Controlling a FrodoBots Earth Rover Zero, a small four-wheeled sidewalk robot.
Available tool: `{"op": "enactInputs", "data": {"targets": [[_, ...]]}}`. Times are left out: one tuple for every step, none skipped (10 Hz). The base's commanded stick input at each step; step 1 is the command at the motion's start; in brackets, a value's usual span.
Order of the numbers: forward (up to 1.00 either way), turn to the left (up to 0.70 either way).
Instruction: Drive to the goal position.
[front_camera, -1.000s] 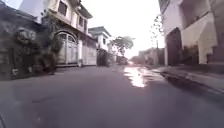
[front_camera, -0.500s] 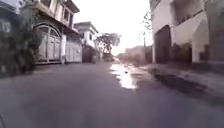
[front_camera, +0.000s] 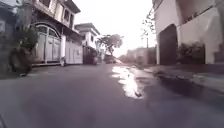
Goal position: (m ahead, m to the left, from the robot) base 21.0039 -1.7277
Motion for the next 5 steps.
{"op": "enactInputs", "data": {"targets": [[1.00,-0.40],[1.00,-0.40],[1.00,-0.40],[1.00,0.00],[1.00,0.00]]}}
